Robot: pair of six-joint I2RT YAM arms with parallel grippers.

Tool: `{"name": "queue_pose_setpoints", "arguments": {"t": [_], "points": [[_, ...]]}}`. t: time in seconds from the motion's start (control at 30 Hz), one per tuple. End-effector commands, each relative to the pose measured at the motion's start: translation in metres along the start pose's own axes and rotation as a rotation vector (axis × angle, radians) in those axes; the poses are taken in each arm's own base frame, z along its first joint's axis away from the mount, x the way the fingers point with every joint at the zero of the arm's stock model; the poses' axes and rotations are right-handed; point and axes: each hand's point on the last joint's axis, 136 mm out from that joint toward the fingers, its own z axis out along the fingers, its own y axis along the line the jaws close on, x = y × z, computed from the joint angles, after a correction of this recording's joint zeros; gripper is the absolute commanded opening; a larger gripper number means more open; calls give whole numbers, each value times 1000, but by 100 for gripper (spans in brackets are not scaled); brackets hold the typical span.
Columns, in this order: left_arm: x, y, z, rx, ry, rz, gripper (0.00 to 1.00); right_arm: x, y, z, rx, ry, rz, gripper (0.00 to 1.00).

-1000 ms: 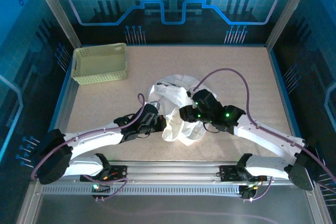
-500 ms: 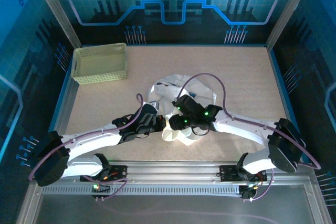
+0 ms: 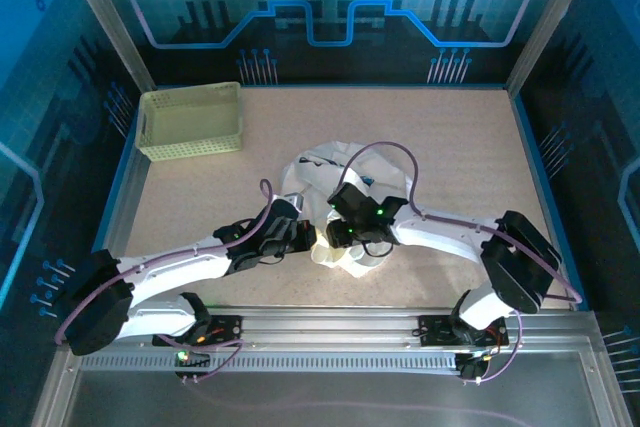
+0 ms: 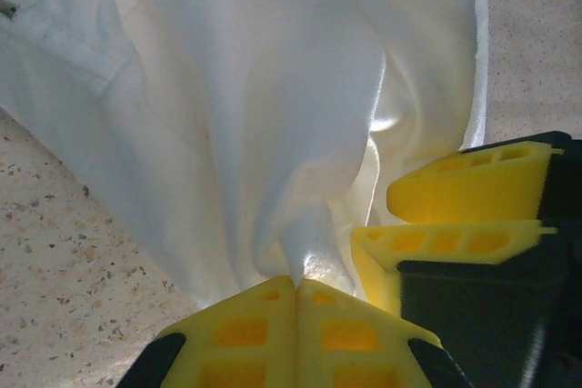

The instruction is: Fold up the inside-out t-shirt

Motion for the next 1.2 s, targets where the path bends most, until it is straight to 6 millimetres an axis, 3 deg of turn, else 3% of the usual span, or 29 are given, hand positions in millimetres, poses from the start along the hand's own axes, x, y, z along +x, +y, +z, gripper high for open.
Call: {"name": "queue_pose_setpoints", "arguments": {"t": [0.0, 0.23, 0.47, 0.63, 0.77, 0.87, 1.0, 1.17], "points": [[-2, -2, -3, 20, -7, 2, 0, -5, -9, 4, 66, 4, 23, 41], [-4, -2, -5, 21, -17, 6, 0, -7, -11, 9, 118, 4, -4, 28], [-15, -8, -11, 30, -47, 13, 0, -13, -13, -7, 119, -50, -27, 0], [-32, -10, -17, 38, -81, -5, 0, -25, -12, -45, 63, -130, -15, 0], [-56, -14, -27, 80, -123, -38, 0, -41, -5, -99, -72, -248, 5, 0], [-74, -18, -39, 108, -167, -43, 0, -48, -21, -128, -99, -309, 49, 0], [-95, -23, -57, 153, -229, -57, 0, -42, -56, -138, -32, -323, 105, 0], [-102, -31, -66, 208, -248, -66, 0, -26, -76, -122, -11, -287, 165, 0]]}}
